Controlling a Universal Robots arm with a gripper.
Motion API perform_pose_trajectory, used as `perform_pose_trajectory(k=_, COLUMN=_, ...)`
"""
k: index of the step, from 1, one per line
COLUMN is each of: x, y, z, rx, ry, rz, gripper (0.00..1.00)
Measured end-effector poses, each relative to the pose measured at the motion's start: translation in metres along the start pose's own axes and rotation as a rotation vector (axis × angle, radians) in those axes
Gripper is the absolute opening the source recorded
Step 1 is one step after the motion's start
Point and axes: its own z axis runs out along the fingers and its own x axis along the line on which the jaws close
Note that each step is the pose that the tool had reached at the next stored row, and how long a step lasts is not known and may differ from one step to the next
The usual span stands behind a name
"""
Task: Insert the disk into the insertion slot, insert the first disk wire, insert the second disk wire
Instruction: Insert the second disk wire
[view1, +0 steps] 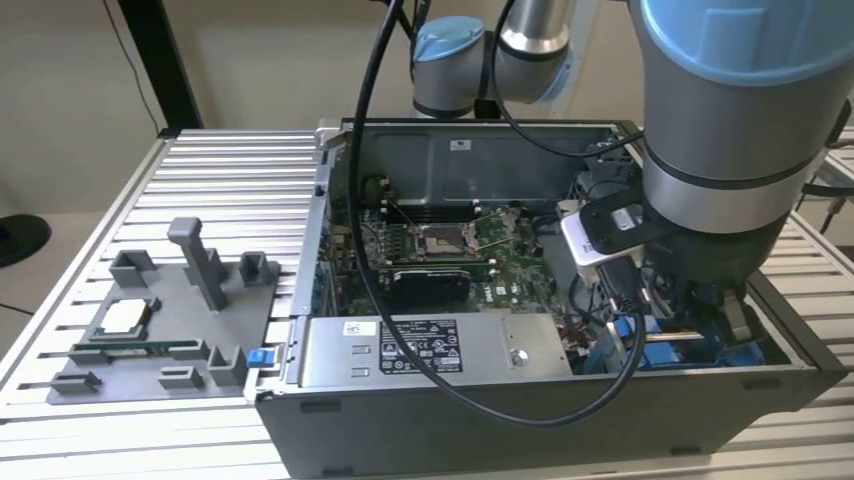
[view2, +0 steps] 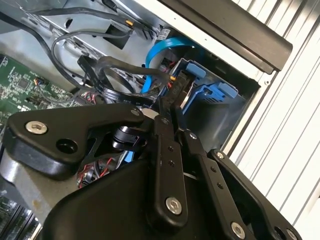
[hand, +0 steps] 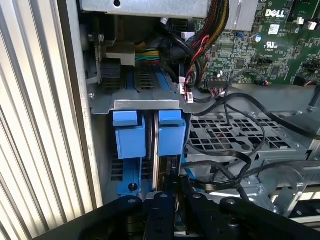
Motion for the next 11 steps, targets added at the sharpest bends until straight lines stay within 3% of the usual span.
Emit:
perform_pose_trajectory(k=10, x=0.0006, y=0.0026, z=0.0053, rx=0.0004, ry=0.0012, rz=0.000, gripper=0.00)
perform_pose_trajectory(k=11, x=0.0006, y=0.0028, z=0.0057, rx=0.0003, ry=0.0002, rz=0.001, gripper=1.00)
